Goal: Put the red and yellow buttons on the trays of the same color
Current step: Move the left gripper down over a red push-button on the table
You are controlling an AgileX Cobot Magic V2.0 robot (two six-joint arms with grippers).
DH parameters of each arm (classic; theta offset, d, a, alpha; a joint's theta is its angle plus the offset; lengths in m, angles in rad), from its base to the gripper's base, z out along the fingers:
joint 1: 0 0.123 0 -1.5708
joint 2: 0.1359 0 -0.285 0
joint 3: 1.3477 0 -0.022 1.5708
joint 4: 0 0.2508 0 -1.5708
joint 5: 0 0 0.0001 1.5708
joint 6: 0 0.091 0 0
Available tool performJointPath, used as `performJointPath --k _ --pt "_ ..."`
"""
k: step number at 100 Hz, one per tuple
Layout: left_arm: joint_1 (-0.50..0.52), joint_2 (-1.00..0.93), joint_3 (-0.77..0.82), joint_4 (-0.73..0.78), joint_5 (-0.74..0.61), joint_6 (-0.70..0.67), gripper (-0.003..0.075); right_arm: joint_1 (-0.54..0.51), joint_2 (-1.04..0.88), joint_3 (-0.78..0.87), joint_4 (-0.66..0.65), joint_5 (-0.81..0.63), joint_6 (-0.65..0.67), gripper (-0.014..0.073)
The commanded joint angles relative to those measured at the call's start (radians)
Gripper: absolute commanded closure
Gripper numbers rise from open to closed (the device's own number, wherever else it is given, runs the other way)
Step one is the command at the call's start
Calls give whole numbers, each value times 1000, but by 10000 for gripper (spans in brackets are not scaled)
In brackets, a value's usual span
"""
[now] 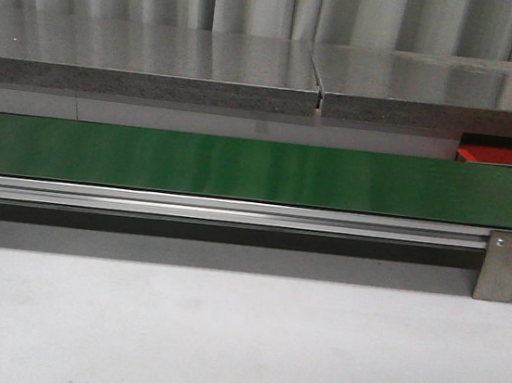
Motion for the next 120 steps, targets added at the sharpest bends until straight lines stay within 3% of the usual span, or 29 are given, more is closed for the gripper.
performJointPath --k 1,57,82,109,120 --pt "3 -38 31 0 -74 -8 739 3 -15 -9 -12 -76 -4 662" --pt "3 -33 -7 0 -123 -8 739 3 -15 -9 -12 -76 -4 662" --pt "3 125 -189 0 42 -8 739 3 -15 -9 -12 -76 -4 662" --pt "3 483 -495 0 367 -8 739 3 -15 -9 -12 -76 -4 662" --pt "3 609 -576 0 437 -8 739 3 -15 -9 -12 -76 -4 662"
